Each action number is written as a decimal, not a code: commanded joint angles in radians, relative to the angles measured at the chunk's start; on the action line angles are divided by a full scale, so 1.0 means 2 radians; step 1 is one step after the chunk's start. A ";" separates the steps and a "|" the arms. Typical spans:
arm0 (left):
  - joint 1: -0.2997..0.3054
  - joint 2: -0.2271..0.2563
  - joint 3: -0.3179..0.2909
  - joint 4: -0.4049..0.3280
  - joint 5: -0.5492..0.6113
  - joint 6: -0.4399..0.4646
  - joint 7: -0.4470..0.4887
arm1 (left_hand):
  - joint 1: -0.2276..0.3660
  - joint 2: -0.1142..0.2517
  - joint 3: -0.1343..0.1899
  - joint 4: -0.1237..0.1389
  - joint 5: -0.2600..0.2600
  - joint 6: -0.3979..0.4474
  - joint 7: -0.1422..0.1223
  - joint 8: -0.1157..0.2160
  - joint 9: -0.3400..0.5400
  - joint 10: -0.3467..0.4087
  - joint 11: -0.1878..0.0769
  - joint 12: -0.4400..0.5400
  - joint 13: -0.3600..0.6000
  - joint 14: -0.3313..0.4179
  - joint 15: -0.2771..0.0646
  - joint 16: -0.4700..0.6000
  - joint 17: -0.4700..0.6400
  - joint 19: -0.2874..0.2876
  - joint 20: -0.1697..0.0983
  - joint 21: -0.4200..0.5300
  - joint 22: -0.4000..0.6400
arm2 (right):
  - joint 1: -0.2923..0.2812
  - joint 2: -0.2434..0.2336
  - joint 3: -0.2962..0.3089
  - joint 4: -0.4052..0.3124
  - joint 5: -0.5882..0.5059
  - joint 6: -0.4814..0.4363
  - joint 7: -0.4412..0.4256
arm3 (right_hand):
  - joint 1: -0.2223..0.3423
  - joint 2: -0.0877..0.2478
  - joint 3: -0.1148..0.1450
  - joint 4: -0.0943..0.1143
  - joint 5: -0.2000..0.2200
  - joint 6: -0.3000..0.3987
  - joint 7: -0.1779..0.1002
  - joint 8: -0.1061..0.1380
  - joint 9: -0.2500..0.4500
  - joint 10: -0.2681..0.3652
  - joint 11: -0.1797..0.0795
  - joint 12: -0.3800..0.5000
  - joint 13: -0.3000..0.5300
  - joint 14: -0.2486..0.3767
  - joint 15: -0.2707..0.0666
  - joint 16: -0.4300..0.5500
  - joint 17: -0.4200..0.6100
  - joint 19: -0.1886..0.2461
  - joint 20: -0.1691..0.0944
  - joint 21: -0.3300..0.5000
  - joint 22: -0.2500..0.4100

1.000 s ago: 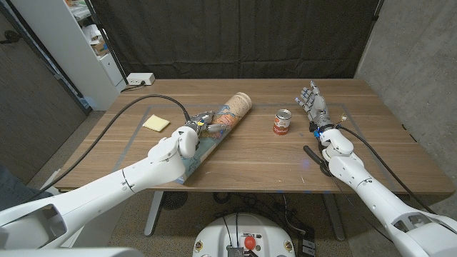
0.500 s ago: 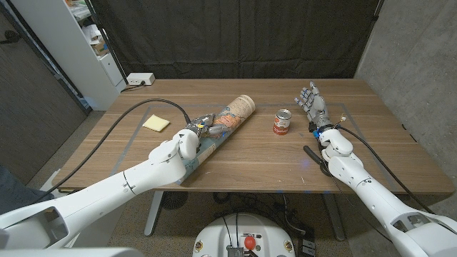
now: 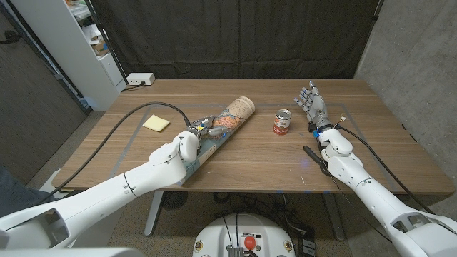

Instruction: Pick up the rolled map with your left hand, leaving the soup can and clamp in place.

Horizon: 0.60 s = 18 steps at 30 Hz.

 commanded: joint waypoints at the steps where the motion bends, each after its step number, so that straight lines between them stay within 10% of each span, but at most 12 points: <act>1: 0.016 -0.010 -0.018 0.010 -0.033 -0.015 0.033 | 0.018 0.005 0.003 -0.013 -0.004 0.009 0.024 0.006 0.003 0.010 0.000 0.005 0.003 0.020 0.002 0.005 0.002 0.038 0.003 0.011 0.005 | 0.001 0.001 -0.001 0.002 -0.001 -0.003 0.001 | 0.000 0.006 -0.002 0.000 0.003 0.005 0.001 0.001 0.003 0.002 -0.002 0.001 0.003 0.003 0.000 0.002 0.002 0.002 0.000 -0.001 0.002; 18: 0.022 -0.020 -0.023 0.017 -0.061 -0.017 0.060 | 0.084 0.023 0.019 -0.031 -0.005 0.062 0.031 0.016 0.009 0.052 -0.007 0.016 0.011 0.136 -0.001 0.031 0.014 0.198 0.003 0.063 0.020 | 0.003 0.004 -0.002 0.008 0.002 -0.002 0.004 | 0.001 0.006 -0.002 -0.001 0.003 0.005 0.001 0.001 0.003 0.003 -0.001 0.001 0.003 0.006 0.000 0.003 0.001 0.004 0.004 -0.001 0.002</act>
